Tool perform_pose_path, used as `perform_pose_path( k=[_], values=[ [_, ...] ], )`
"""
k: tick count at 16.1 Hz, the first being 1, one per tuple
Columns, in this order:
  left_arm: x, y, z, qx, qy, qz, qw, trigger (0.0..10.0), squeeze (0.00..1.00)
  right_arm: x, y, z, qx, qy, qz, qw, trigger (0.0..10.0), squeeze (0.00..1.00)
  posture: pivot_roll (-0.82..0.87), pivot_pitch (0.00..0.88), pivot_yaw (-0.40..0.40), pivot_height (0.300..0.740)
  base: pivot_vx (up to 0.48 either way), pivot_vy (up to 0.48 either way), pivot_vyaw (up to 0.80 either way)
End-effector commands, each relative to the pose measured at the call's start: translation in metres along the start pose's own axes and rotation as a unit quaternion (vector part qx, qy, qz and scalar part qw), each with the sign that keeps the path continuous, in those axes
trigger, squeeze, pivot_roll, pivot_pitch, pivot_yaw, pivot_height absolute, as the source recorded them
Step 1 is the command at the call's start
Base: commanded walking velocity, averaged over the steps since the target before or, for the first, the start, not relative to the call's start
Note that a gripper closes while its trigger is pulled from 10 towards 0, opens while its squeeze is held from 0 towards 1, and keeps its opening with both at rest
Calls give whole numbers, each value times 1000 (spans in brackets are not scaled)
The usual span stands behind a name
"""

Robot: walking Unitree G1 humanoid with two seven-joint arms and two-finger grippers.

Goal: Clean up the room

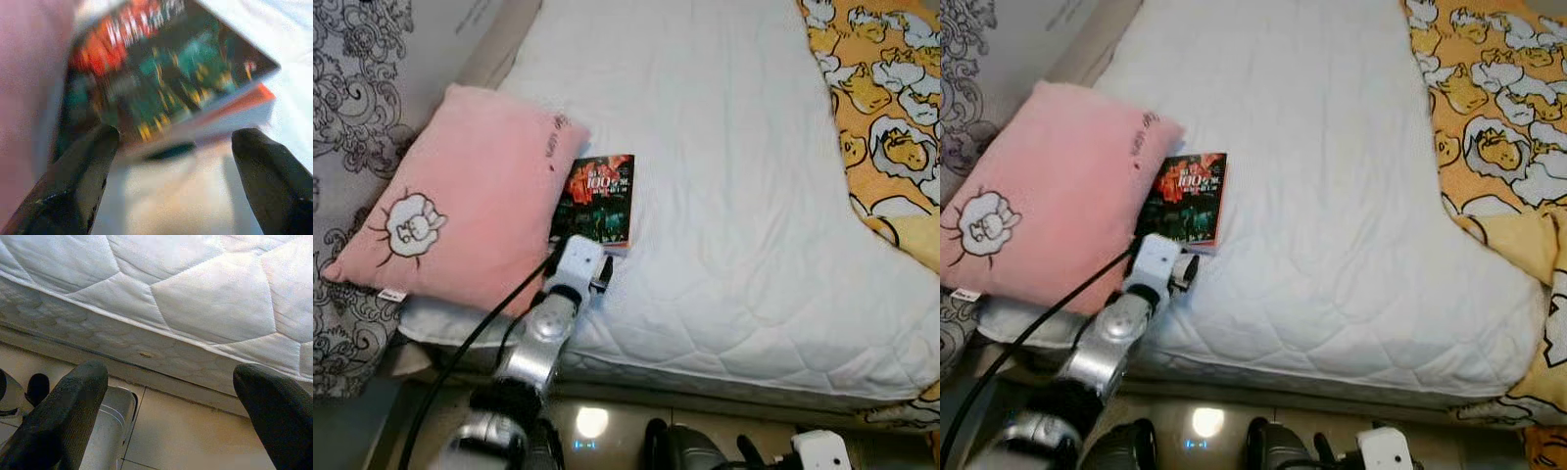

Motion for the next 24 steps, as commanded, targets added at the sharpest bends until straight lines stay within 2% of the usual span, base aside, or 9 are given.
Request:
perform_pose_path(
  k=[1, 3, 4, 7, 9, 15, 21, 22, 24],
  values=[
    [0, 0, 4, -3, -58, 12, 998, 10000, 0, -7, 3, 4, -9, 4, -13, 1000, 10000, 0, -133, 167, -68, 732, 0, 0, 0],
    [-4, -4, -4, 8, -136, 13, 991, 10000, 0, -7, 4, 6, -12, 5, -13, 1000, 10000, 0, -134, 166, -68, 732, 0, 0, 0],
    [-4, -4, -5, 9, -151, 14, 988, 10000, 0, -8, 4, 6, -12, 5, -13, 1000, 10000, 0, -131, 164, -66, 732, 0, 0, 0],
    [-8, -5, -3, -1, -239, 28, 971, 10000, 0, -10, 4, 6, -13, 7, -16, 1000, 10000, 0, -133, 164, -64, 732, 0, 0, 0],
    [-9, -4, -4, -1, -270, 38, 962, 10000, 0, -11, 5, 6, -15, 7, -16, 1000, 10000, 0, -136, 170, -61, 732, 0, 0, 0],
    [-17, -7, -9, 6, -339, 24, 940, 10000, 0, -13, 5, 3, -13, 8, -20, 1000, 10000, 0, -131, 190, -67, 732, 0, 0, 0],
    [-5, -21, -21, 22, -351, -4, 936, 10000, 0, -14, 7, 2, -14, 8, -22, 1000, 10000, 0, -140, 201, -68, 732, 0, 0, 0],
    [-4, -22, -22, 22, -353, -7, 935, 8471, 0, -14, 7, 2, -14, 8, -22, 1000, 10000, 0, -142, 202, -66, 732, 0, 0, 0],
    [-4, -24, -21, 16, -355, -12, 935, 0, 0, -15, 8, 2, -16, 7, -23, 1000, 10000, 0, -144, 204, -63, 732, 0, 0, 0]
  ],
)
Point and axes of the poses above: a point about 5 cm out from each wrist's last joint towards the gripper, its own y axis pointing back from the gripper into the wrist, its own x axis along the axis of the wrist's last joint, z = x × y, the point moved 5 cm from there along -y, pointing out of the wrist towards the gripper, and after that the axes turned 13 degrees about -y, right-handed, at the moved point
